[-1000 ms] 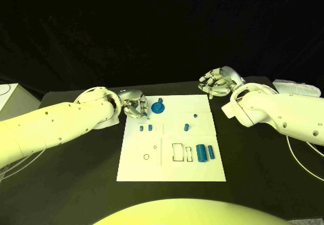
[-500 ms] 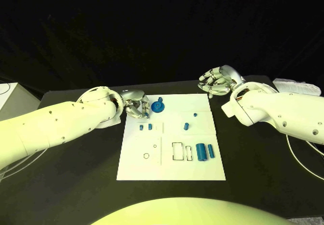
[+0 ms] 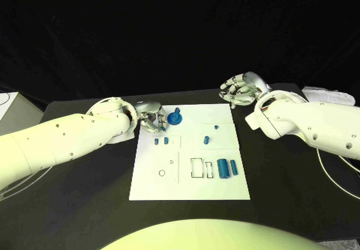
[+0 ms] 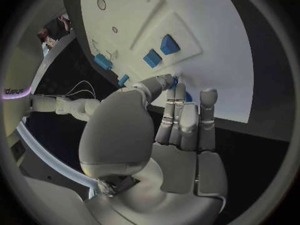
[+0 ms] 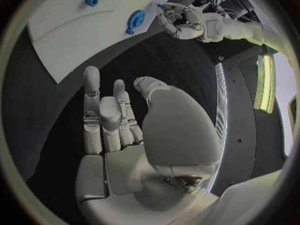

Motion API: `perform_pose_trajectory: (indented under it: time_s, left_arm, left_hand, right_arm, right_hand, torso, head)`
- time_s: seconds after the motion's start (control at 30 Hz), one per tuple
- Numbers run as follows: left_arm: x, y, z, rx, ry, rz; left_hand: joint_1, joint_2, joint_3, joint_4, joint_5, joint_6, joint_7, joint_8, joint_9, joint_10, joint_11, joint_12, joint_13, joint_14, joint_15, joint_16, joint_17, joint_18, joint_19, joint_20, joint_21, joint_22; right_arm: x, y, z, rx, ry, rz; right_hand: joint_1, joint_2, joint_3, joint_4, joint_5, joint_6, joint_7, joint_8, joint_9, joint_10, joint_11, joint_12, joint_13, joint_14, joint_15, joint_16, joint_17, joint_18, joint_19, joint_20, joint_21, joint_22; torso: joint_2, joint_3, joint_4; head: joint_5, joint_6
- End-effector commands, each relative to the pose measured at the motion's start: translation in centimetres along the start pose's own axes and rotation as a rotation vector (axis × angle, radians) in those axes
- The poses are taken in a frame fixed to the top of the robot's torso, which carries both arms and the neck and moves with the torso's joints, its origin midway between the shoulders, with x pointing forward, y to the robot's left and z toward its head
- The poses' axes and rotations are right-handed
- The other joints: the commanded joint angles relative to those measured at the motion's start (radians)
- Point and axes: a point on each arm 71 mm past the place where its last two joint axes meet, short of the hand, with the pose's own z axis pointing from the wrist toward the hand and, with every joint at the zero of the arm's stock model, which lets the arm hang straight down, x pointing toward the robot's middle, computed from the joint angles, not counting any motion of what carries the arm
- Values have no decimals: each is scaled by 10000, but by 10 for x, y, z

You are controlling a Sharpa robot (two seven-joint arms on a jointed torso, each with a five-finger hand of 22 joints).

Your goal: Assemble the parts on the task board

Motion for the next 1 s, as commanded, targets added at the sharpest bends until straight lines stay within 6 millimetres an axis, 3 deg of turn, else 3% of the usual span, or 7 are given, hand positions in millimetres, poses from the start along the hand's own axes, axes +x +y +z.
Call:
perform_pose_trajectory:
  time_s: [0.03,1.0]
  left_arm:
    - [1,-2,1,125,126,22]
    - [6,-2,4,94,389,-24]
  left_hand:
    - [-54,35,-3,40,7,61,10,21,28,69,26,-43,-10,86,-17,55,21,-136,85,-6,59,27]
    - [-19,39,12,14,4,68,12,-2,41,101,24,-70,-14,103,-21,61,50,-140,108,-8,76,52]
  right_arm:
    - [1,2,0,-164,85,-70]
    - [1,1,0,-147,91,-75]
  right_hand:
    - [-66,-50,53,7,-14,72,-15,26,-12,7,-58,-35,-7,-9,-22,-64,-7,187,82,12,-55,-13]
    - [-66,-50,53,7,-14,72,-15,26,-12,7,-58,-35,-7,-9,-22,-64,-7,187,82,12,-55,-13]
  torso:
    - [6,-1,0]
    - [-1,0,6]
  head:
    - [-11,-17]
    - [-10,-83]
